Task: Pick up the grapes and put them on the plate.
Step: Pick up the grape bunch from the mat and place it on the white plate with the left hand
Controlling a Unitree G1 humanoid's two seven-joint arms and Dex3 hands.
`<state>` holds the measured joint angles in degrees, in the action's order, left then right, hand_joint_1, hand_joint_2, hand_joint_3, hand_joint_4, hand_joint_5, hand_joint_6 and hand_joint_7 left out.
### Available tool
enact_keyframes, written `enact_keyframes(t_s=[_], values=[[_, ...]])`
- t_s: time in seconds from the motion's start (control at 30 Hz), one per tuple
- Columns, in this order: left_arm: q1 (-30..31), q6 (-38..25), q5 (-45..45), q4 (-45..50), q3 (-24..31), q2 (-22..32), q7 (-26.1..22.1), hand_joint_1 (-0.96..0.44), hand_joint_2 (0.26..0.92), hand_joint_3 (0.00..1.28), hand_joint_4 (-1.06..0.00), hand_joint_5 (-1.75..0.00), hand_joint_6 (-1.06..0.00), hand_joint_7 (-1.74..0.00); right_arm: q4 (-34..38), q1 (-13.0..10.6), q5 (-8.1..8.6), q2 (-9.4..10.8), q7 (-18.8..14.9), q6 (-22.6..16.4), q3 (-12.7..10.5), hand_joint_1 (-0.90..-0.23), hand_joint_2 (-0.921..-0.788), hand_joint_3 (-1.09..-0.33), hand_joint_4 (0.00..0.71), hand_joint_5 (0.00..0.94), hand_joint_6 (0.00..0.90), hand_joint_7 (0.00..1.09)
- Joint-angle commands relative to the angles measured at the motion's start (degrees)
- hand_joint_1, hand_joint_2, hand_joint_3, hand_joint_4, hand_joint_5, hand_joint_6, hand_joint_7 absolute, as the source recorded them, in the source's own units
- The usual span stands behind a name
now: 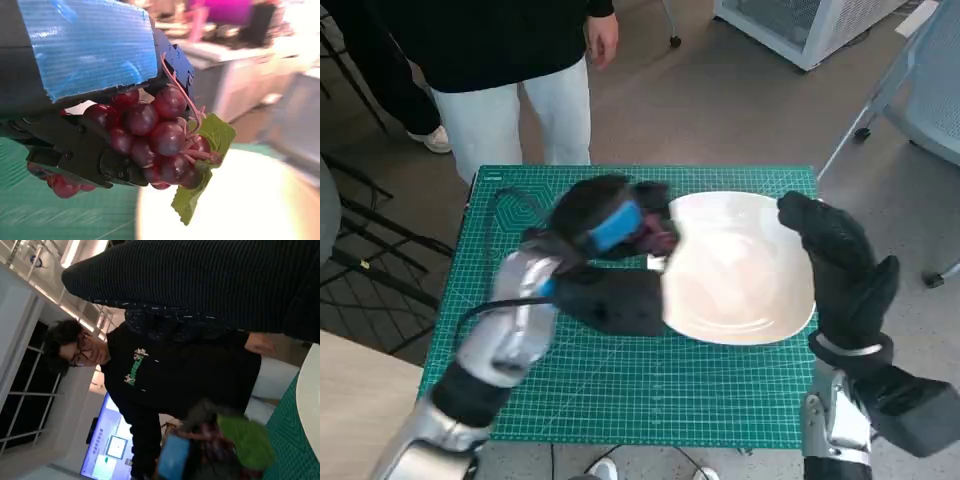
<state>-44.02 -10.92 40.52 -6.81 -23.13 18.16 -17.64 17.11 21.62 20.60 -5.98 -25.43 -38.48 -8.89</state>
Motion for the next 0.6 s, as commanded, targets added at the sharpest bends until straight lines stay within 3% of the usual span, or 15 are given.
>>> enact_keyframes(t_s=[0.03, 0.6], values=[[-5.54, 2.26, 1.28, -4.85, -2.55, -2.61, 0.58, 0.00, 0.921, 0.13, -0.63, -1.29, -0.56, -1.16, -0.62, -1.01, 0.93, -0.26, -0.29, 1.08, -0.46, -0.457, -0.921, -0.526, 0.358, 0.002, 0.204, 0.31], [-16.36, 6.97, 1.14, -22.68, -7.45, -12.65, 1.27, 0.00, 0.920, 0.14, -0.59, -1.41, -0.58, -1.07, -3.22, -3.08, -0.66, 0.21, 1.77, -0.37, -1.27, -0.449, -0.921, -0.536, 0.355, 0.000, 0.195, 0.31]])
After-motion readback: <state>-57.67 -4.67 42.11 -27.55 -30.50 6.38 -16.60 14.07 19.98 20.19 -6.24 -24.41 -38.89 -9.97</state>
